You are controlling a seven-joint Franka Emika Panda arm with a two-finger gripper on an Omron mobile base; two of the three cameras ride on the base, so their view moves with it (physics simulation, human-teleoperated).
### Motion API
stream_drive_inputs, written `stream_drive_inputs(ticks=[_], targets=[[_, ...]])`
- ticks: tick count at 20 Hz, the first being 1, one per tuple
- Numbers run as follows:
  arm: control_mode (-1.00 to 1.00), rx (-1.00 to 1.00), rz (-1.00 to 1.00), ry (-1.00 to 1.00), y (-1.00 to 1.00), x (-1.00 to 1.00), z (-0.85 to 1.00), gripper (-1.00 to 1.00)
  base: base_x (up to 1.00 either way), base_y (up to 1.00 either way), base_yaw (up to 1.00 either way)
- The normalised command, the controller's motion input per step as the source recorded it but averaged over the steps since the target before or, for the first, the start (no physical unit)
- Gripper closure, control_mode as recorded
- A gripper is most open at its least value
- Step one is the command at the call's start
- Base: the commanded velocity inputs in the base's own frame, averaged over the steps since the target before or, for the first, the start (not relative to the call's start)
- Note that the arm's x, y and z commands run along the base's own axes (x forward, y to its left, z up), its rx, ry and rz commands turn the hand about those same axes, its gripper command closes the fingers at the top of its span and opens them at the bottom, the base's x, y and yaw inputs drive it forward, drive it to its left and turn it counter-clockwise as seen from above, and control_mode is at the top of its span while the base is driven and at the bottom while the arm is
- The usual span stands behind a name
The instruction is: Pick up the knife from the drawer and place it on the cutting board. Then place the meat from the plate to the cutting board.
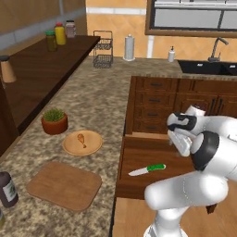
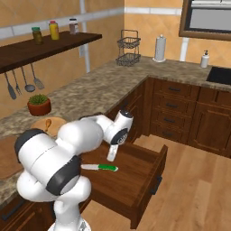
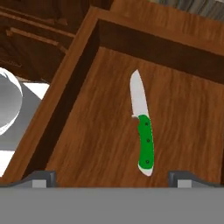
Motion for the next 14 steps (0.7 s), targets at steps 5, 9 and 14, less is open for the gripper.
stream_drive_inputs(ticks=[5,9,14], targets=[[-1.0,-0.03,0.17,-0.02,0.26,0.12,-0.45,-1.0,0.0,0.0,0.0],[-1.0,-0.03,0.01,-0.02,0.0,0.28,-0.67,-1.0,0.0,0.0,0.0],[-1.0,-0.13,0.0,0.0,0.15,0.25,-0.59,-1.0,0.0,0.0,0.0]])
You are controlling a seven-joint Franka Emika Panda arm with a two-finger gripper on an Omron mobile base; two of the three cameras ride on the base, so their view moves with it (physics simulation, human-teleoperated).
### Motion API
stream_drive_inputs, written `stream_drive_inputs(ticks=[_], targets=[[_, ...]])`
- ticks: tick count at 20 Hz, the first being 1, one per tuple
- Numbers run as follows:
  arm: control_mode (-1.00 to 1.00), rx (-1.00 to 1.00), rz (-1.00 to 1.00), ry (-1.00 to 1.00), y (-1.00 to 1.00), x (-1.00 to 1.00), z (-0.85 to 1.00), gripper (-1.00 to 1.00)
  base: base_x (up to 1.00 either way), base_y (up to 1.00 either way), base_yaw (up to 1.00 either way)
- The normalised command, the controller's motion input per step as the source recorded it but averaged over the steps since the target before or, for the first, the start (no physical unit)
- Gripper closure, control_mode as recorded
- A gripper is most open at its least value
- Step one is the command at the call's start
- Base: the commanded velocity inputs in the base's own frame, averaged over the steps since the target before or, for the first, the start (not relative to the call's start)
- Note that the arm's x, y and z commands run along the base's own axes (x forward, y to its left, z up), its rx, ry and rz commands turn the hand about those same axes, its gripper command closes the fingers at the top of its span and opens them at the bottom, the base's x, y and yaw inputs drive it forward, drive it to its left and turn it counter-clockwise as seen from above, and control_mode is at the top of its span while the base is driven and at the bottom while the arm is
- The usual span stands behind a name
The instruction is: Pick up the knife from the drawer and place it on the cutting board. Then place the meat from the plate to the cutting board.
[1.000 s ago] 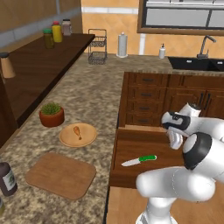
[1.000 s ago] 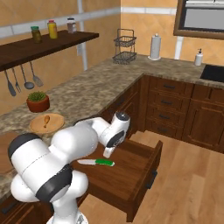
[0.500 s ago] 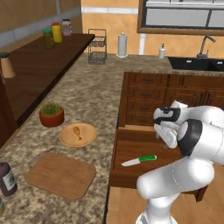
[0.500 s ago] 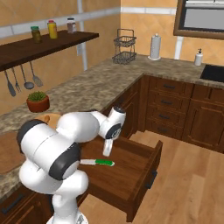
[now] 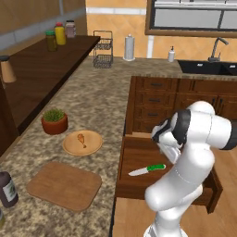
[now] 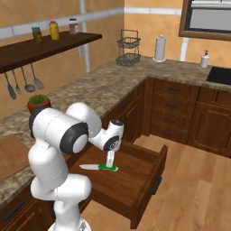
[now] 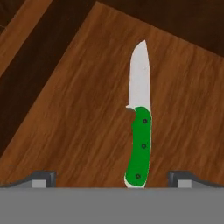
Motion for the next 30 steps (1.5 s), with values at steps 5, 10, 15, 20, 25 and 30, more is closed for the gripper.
stream_drive_inputs(ticks=[5,10,15,20,25,30], targets=[[-1.0,-0.05,0.02,-0.04,0.04,0.28,-0.29,-1.0,0.0,0.0,0.0],[-1.0,0.0,0.02,-0.04,0.0,0.05,-0.45,-1.0,0.0,0.0,0.0],[-1.0,0.0,0.08,-0.01,0.0,0.21,-0.39,-1.0,0.0,0.0,0.0],[-1.0,0.01,0.08,0.0,0.0,0.27,-0.21,-1.0,0.0,0.0,0.0],[-1.0,0.01,0.07,0.0,0.0,0.29,-0.18,-1.0,0.0,0.0,0.0],[-1.0,0.0,0.03,0.03,0.0,0.02,-0.31,-1.0,0.0,0.0,0.0]])
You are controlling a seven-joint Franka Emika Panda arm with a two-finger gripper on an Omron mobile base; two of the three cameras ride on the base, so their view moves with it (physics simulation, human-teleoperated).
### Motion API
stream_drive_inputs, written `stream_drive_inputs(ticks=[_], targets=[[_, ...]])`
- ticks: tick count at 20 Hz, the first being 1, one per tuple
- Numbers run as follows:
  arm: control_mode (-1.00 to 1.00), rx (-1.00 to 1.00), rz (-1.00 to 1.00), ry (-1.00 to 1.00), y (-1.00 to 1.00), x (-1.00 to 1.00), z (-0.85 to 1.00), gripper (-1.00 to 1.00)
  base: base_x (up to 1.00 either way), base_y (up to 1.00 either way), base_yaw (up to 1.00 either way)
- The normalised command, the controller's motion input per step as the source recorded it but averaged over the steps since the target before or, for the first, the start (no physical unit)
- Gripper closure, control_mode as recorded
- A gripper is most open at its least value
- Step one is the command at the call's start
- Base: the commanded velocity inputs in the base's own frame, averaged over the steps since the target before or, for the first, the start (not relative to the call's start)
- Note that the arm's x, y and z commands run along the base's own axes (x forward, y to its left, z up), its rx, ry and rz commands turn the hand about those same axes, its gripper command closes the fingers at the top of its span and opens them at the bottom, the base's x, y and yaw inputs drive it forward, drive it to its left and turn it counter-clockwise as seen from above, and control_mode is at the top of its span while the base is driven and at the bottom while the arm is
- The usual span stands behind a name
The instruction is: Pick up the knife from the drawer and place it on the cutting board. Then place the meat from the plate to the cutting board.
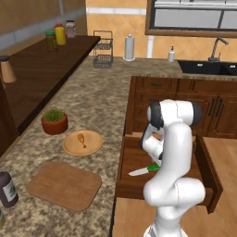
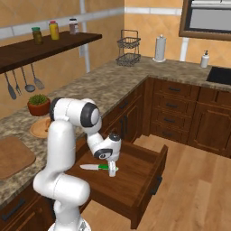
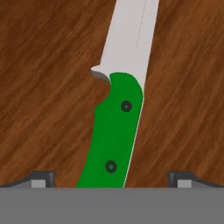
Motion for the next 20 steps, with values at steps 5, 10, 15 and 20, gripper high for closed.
stream_drive_inputs(ticks=[5,10,15,20], targets=[[-1.0,0.0,0.0,0.03,0.0,0.0,-0.32,1.0,0.0,0.0,0.0],[-1.0,0.0,-0.04,0.0,-0.01,-0.02,0.06,1.0,0.0,0.0,0.0],[-1.0,0.0,-0.13,0.0,-0.01,-0.01,0.35,1.0,0.0,0.0,0.0],[-1.0,0.0,-0.16,0.0,-0.41,-0.32,0.72,1.0,0.0,0.0,0.0]])
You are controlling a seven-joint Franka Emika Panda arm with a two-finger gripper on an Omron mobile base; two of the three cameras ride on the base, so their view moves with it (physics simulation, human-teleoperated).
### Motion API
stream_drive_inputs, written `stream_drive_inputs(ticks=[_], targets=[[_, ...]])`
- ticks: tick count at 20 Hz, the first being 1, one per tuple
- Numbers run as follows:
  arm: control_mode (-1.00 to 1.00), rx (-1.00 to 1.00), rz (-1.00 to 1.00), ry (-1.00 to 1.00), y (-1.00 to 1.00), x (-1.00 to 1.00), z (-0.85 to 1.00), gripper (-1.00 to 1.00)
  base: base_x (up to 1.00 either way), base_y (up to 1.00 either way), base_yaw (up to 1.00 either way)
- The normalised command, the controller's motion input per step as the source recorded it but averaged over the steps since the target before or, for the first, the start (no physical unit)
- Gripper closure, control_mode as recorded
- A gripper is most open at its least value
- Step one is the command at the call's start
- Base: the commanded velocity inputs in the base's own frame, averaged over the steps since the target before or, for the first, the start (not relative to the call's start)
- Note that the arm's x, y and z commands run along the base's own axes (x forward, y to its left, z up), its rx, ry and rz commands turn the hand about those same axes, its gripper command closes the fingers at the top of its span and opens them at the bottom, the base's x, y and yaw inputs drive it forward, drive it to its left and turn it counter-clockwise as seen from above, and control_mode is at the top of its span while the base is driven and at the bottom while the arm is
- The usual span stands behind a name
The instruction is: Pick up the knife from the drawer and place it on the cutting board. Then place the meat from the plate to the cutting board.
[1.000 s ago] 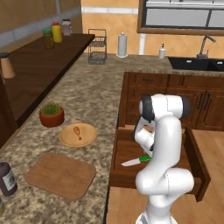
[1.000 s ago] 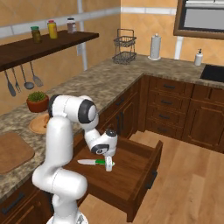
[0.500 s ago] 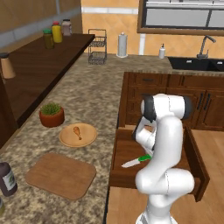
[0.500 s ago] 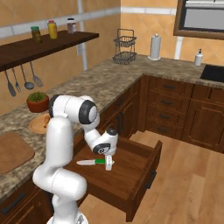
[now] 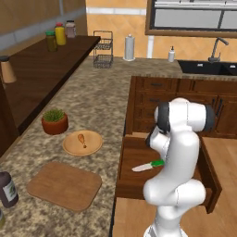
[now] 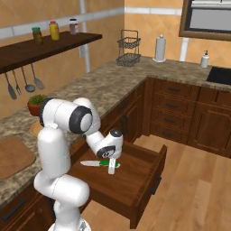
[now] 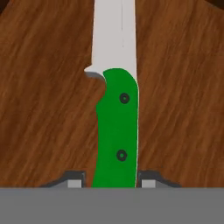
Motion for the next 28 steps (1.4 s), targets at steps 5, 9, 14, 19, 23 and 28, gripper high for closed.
stream_drive_inputs(ticks=[5,9,14,19,23,28], targets=[[-1.0,0.0,-0.3,0.1,-0.72,-0.15,0.9,1.0,0.0,0.0,0.0],[-1.0,0.0,-0.19,0.06,-0.44,-0.01,1.0,1.0,0.0,0.0,0.0],[-1.0,0.04,-0.04,0.04,-0.44,-0.01,1.0,1.0,0.0,0.0,0.0],[-1.0,0.17,0.0,-0.01,-0.35,-0.35,1.0,1.0,0.0,0.0,0.0],[-1.0,0.15,0.0,0.0,0.09,-0.08,1.0,1.0,0.0,0.0,0.0],[-1.0,0.11,0.0,0.01,0.55,-0.06,1.0,1.0,0.0,0.0,0.0]])
